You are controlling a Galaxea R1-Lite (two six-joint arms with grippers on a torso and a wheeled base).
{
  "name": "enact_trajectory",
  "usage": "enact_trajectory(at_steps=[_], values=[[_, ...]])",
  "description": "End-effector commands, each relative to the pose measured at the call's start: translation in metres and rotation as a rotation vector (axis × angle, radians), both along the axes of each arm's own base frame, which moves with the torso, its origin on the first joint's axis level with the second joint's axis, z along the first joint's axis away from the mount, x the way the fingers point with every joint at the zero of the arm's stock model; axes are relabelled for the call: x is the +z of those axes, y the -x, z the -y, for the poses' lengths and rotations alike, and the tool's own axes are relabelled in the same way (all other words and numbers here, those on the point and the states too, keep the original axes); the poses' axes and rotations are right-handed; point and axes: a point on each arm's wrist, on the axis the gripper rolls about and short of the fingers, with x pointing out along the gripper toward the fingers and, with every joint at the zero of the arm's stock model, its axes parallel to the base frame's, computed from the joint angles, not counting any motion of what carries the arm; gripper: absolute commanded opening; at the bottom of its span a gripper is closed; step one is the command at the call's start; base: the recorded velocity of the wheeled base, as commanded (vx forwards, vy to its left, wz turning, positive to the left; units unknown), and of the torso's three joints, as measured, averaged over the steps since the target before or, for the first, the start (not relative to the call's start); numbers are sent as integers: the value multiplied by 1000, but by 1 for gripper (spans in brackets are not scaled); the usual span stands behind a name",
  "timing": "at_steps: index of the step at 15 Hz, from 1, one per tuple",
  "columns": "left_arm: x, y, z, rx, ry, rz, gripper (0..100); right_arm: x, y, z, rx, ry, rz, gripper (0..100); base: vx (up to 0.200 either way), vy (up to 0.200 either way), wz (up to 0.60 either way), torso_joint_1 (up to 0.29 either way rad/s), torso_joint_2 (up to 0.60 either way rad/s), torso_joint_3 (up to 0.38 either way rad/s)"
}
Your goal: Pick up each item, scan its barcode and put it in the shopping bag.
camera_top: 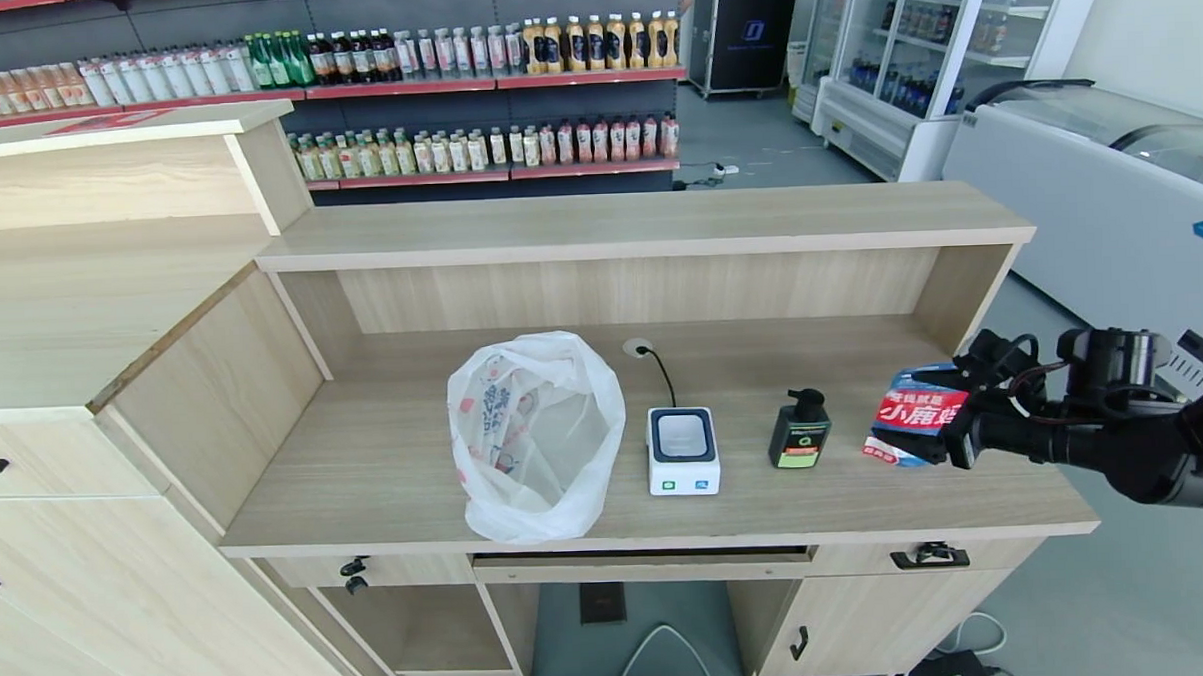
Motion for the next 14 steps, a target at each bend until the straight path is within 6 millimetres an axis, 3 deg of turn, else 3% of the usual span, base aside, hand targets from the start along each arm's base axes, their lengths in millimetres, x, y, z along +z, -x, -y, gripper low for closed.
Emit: enact_trajectory(at_steps=[1, 7, 14], values=[[0, 0, 0, 1, -1, 1, 100, -18, -7, 1, 2, -3, -33, 100, 0, 0, 0, 0, 0, 0], [0, 0, 0, 1, 0, 1, 100, -35, -24, -7, 40, 7, -32, 100, 0, 0, 0, 0, 0, 0], [0, 0, 0, 1, 0, 1, 100, -45, -59, -19, 95, 8, 20, 100, 0, 0, 0, 0, 0, 0]])
